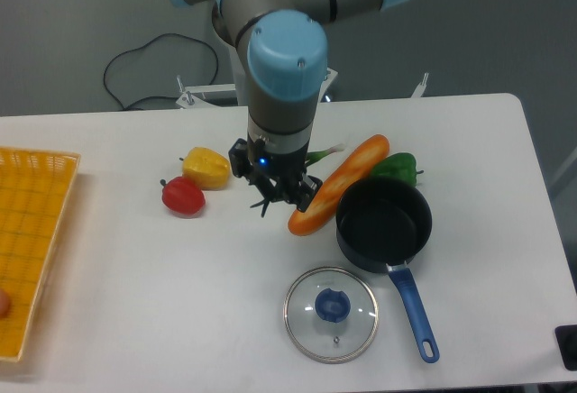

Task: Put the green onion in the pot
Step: 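Lift the green onions and carry them over the black pot, then lower the green onions into the pot and open the gripper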

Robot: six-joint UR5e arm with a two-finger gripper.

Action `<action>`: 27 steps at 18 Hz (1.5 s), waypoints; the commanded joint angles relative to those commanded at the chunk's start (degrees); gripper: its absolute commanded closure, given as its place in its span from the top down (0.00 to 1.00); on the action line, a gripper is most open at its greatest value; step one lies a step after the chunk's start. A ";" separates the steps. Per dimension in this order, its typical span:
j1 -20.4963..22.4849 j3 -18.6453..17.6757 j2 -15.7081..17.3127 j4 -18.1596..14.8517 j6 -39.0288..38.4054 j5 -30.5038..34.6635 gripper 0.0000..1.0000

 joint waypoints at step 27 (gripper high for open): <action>6.15 -3.42 -6.24 16.17 2.11 -3.61 0.00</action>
